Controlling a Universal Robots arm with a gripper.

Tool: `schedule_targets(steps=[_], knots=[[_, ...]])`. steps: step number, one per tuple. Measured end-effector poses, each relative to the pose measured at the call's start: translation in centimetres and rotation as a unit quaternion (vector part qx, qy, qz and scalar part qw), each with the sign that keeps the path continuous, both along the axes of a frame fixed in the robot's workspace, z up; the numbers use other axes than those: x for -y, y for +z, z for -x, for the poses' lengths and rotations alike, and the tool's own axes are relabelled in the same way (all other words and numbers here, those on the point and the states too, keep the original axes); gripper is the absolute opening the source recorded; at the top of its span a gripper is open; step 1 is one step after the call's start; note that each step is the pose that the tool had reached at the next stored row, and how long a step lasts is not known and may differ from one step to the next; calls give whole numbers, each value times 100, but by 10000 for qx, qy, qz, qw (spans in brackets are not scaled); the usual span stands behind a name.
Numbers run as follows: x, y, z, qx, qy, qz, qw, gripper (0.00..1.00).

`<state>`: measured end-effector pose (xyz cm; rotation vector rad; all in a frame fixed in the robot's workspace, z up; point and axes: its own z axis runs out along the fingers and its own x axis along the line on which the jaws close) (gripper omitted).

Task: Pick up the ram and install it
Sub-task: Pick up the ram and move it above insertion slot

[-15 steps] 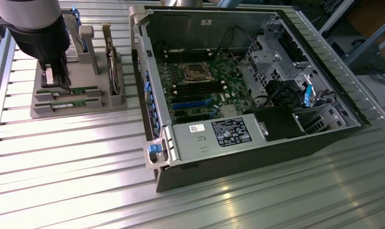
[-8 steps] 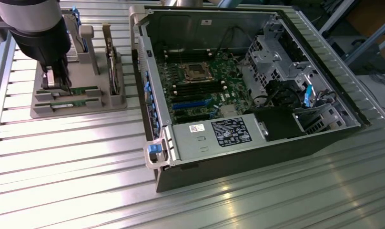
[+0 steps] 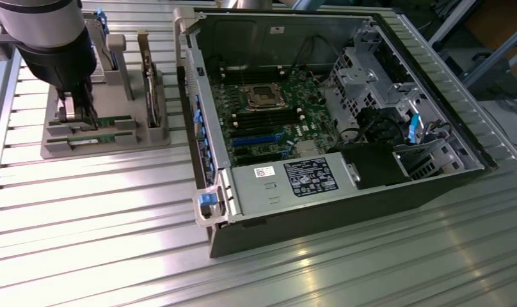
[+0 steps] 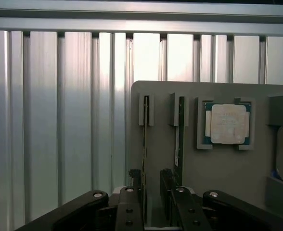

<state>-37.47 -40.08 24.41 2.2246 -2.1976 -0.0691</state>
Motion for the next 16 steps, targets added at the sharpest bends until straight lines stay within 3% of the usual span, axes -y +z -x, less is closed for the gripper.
schedule_targets(steps=[10,13,16], knots=[[2,-70,1,-1,0,0,10000,30],[56,-83,0,1,0,-1,10000,30],[60,-129,2,0,0,0,10000,30]])
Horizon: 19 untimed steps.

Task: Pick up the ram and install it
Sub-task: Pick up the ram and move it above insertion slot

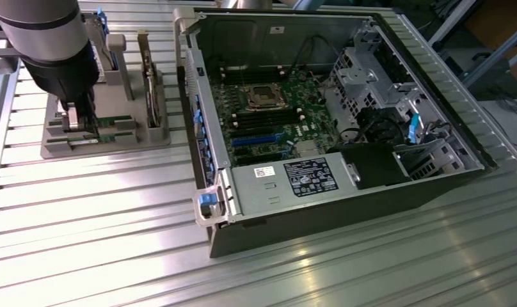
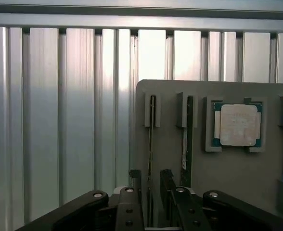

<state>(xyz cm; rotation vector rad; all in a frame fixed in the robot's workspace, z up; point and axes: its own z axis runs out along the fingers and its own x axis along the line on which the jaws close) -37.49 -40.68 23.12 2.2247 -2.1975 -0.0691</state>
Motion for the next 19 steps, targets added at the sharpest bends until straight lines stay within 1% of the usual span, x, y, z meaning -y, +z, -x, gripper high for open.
schedule_targets(steps=[3,9,13,19], knots=[[0,-143,0,0,0,0,10000,30],[-1,-182,0,-1,20,0,10000,30],[-31,-210,-1,-1,104,3,9999,30],[-33,-221,-2,0,120,5,9999,30]])
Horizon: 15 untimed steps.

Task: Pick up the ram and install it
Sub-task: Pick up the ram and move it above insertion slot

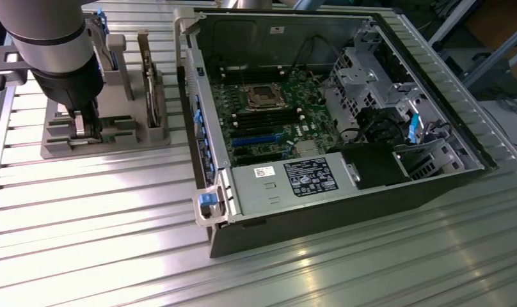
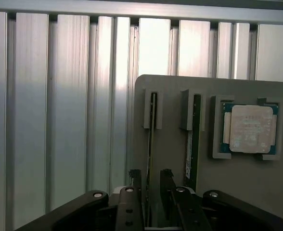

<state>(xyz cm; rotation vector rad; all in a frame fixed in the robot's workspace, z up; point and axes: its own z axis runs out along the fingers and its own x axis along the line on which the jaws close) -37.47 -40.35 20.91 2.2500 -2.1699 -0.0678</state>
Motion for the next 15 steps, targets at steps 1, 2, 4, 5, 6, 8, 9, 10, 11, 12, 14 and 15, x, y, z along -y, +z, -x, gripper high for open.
schedule_targets(steps=[1,2,4,5,6,8,9,10,11,12,14,15], knots=[[0,0,0,0,0,0,10000,29],[0,0,0,0,0,0,10000,16],[0,0,0,0,0,0,10000,12],[0,0,0,0,0,0,10000,12],[0,0,0,0,0,0,10000,12],[0,0,0,0,0,0,10000,12],[0,0,0,0,0,0,10000,12],[0,0,0,0,0,0,10000,12],[0,0,0,0,0,0,10000,12],[0,8,0,1,0,-1,10000,12],[0,32,0,0,0,0,10000,12],[0,46,0,0,0,0,10000,12]])
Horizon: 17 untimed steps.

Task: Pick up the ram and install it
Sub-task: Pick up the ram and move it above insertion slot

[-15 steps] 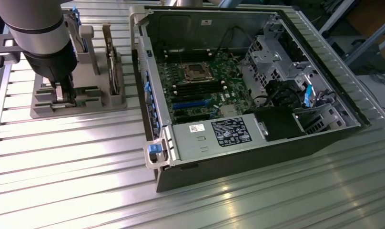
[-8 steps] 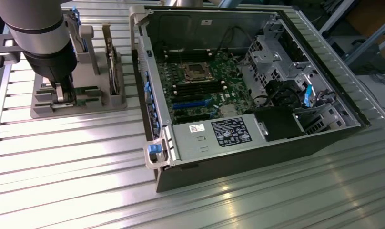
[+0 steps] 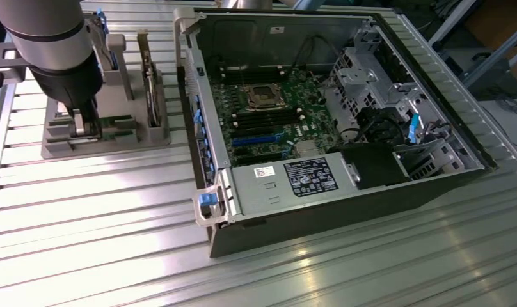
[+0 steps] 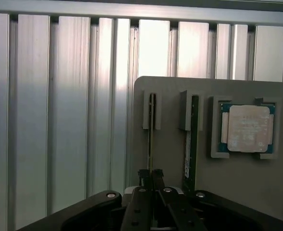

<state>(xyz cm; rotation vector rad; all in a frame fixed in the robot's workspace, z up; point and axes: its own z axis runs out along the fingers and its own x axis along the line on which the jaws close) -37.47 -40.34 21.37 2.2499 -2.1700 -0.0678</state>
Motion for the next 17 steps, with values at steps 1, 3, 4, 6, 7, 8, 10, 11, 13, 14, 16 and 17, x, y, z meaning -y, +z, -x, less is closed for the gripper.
schedule_targets(steps=[1,3,4,6,7,8,10,11,13,14,16,17], knots=[[0,15,0,0,0,0,10000,12],[0,34,0,0,0,0,10000,12],[0,48,0,0,0,0,10000,12],[0,72,0,0,0,0,10000,12],[0,79,0,0,0,0,10000,12],[0,95,0,0,0,0,10000,12],[0,143,0,0,0,0,10000,12],[0,163,0,0,0,0,10000,12],[0,199,0,0,0,0,10000,12],[0,220,0,0,0,0,10000,12],[0,262,0,0,0,0,10000,12],[0,279,0,0,0,0,10000,12]])
